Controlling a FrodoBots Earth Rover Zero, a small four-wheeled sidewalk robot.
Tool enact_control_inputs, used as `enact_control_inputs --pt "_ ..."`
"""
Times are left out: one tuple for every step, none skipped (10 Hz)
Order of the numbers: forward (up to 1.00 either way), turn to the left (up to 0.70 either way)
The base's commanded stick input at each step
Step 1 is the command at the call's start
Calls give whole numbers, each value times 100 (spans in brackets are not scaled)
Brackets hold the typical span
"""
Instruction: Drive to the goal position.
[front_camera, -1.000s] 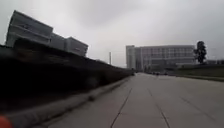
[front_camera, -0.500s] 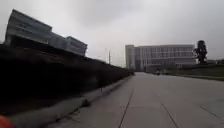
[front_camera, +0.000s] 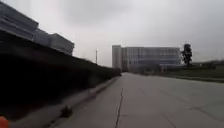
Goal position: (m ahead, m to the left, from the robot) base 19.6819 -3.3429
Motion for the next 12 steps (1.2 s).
enact_control_inputs --pt "70 0" --pt "70 0" --pt "70 0" --pt "70 0" --pt "70 0" --pt "70 0" --pt "70 0" --pt "70 0" --pt "70 0" --pt "70 0" --pt "70 0" --pt "70 0"
